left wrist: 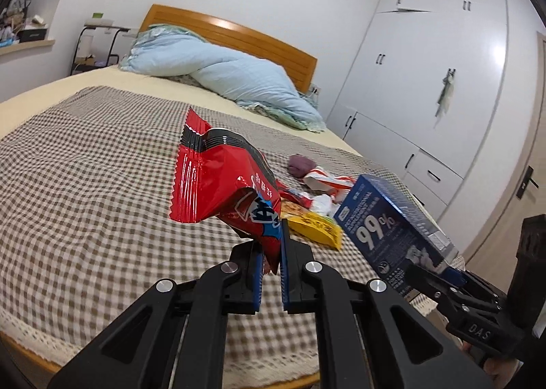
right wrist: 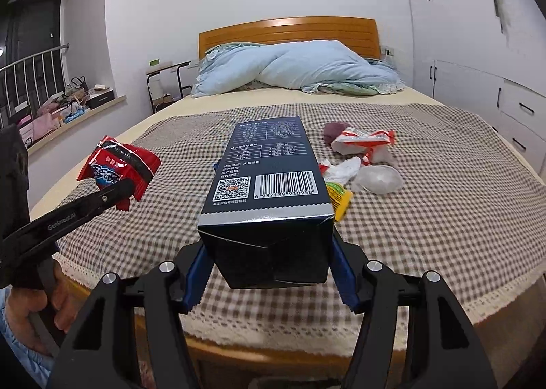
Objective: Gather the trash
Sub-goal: 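Carry the chip bag with the left tool while the right tool carries the carton to the wastebasket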
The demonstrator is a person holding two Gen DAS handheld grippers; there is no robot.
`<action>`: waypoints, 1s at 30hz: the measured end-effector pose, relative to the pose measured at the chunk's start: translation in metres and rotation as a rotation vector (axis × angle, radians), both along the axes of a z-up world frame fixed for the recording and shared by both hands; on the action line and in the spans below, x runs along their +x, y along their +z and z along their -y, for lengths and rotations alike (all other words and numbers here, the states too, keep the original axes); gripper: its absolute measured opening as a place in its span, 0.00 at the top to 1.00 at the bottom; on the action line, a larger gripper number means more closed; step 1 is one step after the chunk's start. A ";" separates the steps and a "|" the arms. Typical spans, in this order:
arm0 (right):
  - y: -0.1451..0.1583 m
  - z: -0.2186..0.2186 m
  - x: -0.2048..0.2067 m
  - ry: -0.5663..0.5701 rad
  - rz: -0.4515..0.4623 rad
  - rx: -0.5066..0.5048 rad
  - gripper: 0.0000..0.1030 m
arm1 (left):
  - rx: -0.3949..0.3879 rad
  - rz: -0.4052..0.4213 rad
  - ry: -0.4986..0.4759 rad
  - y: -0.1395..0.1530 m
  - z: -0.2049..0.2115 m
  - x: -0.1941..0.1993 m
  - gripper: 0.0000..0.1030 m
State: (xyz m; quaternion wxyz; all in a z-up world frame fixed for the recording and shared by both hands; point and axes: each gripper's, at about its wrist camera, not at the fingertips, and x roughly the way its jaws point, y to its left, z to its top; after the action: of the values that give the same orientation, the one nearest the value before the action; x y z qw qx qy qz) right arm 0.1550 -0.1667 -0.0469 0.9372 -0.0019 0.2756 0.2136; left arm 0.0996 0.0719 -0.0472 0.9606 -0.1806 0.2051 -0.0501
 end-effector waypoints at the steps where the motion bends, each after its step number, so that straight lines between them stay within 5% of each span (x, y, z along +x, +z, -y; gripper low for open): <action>1: 0.000 0.003 -0.003 -0.002 -0.001 -0.002 0.42 | 0.004 0.004 -0.005 0.000 0.003 -0.003 0.95; 30: -0.012 0.067 -0.101 0.021 -0.025 0.049 0.42 | 0.057 -0.032 -0.164 -0.011 0.082 -0.091 0.95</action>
State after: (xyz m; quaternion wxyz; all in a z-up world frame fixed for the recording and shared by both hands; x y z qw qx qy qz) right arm 0.0536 -0.2337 -0.0585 0.9312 0.0206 0.2820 0.2302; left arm 0.0089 -0.0097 -0.0585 0.9546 -0.1368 0.2360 -0.1197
